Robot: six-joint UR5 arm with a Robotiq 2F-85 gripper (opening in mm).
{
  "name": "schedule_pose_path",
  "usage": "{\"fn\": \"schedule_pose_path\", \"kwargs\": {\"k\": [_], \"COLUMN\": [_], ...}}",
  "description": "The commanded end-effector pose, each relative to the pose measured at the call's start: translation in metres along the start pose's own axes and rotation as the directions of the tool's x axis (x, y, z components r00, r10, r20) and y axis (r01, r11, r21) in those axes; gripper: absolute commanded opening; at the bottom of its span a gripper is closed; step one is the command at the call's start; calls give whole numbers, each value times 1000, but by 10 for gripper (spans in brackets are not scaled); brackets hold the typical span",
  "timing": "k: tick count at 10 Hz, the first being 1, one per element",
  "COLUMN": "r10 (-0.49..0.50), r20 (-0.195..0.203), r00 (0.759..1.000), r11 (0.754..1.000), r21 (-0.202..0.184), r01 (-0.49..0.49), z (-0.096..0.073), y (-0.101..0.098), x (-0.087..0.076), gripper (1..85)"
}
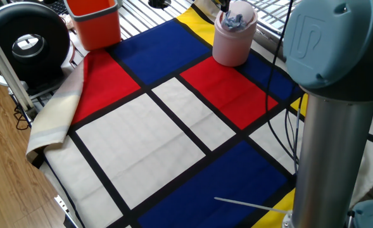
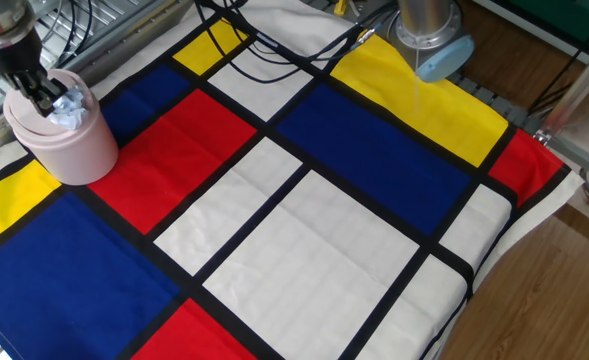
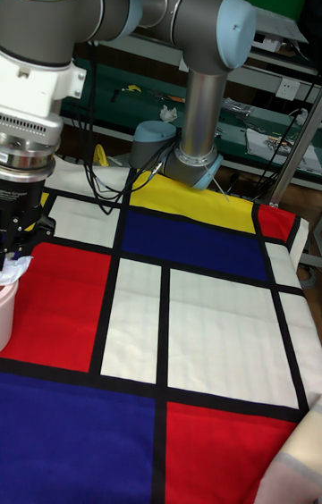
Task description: Put the garbage in the trash can
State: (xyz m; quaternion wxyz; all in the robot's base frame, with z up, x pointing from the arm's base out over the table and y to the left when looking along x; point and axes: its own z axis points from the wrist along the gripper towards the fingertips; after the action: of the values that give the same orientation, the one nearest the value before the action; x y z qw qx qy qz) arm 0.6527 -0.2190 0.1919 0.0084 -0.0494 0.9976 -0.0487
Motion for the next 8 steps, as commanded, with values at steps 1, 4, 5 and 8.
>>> {"fn": "schedule_pose_path", "kwargs": {"k": [1, 4, 5, 8], "r10": [4, -5, -7, -16], "r20": [5, 10, 15, 28], "r00": [1000, 1000, 1000, 999], "r11": [1000, 1000, 1000, 1000], "r21": [-13, -20, -19, -25], "r01": [-4, 6, 7, 16], "z": [-1, 7, 10, 26], "y": [3, 3, 2, 3], "x": [-2, -2, -2, -3], "gripper": [10, 10, 10, 10]}}
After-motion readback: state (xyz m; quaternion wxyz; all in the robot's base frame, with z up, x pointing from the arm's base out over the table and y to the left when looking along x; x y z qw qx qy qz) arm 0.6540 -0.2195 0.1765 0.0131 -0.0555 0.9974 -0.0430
